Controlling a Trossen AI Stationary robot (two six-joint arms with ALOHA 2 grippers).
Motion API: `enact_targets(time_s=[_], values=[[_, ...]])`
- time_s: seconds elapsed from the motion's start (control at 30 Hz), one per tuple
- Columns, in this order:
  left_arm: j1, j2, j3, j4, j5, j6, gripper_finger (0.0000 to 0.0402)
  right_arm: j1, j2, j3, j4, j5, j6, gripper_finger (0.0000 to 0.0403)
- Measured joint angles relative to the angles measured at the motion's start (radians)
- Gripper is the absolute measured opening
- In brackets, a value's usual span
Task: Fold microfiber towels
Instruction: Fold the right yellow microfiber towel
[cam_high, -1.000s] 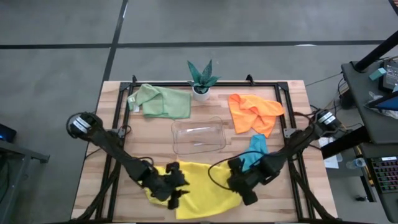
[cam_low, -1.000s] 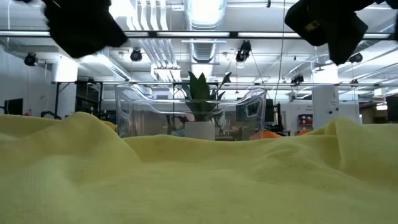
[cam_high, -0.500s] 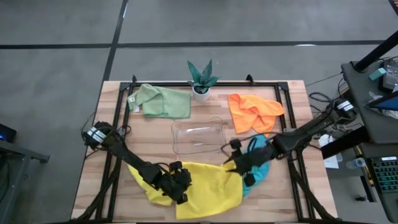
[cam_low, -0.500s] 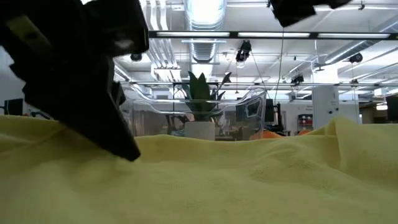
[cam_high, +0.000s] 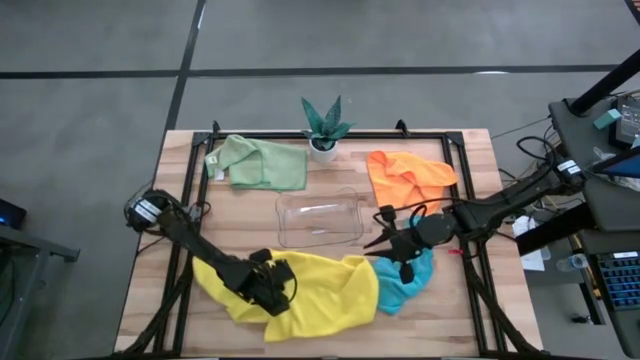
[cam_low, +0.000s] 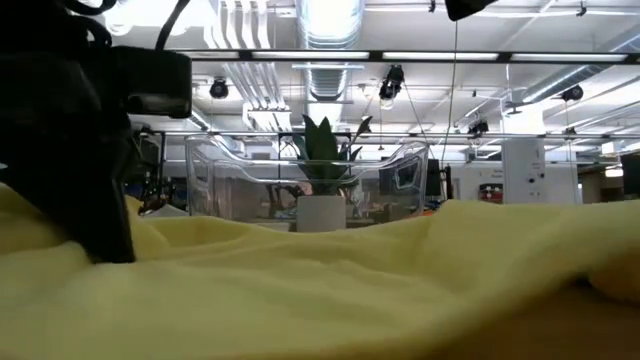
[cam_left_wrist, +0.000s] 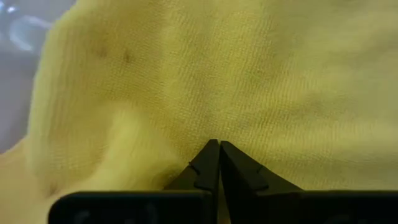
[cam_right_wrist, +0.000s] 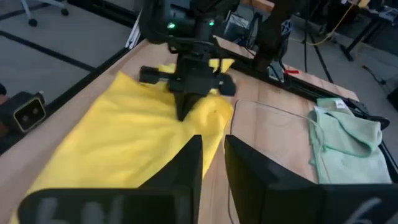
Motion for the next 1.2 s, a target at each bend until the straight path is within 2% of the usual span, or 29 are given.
enact_targets(time_s=[0.1, 0.23, 0.4, 0.6, 0.87, 1.2], values=[[0.000, -0.051, -0.001, -0.034, 0.003, 0.000, 0.0004, 0.000, 0.001, -0.002, -0.006, 0.000, -0.007, 0.0047], [0.000, -0.102, 0.001, 0.025, -0.003, 0.012, 0.0004, 0.000, 0.001, -0.002, -0.016, 0.000, -0.007, 0.0040], [0.000, -0.102, 0.000, 0.250, -0.070, 0.115, 0.0004, 0.000, 0.001, -0.002, -0.027, 0.000, 0.001, 0.0038], [0.000, -0.041, 0.001, 0.473, -0.109, 0.194, 0.0004, 0.000, 0.001, -0.003, -0.043, 0.000, 0.023, 0.0038], [0.000, 0.074, 0.006, 0.512, -0.113, 0.086, 0.0004, 0.000, 0.001, -0.004, -0.051, 0.000, 0.023, 0.0038], [0.005, 0.163, 0.041, 0.526, -0.010, 0.081, 0.0004, 0.000, 0.002, -0.021, -0.050, 0.000, 0.066, 0.0038]])
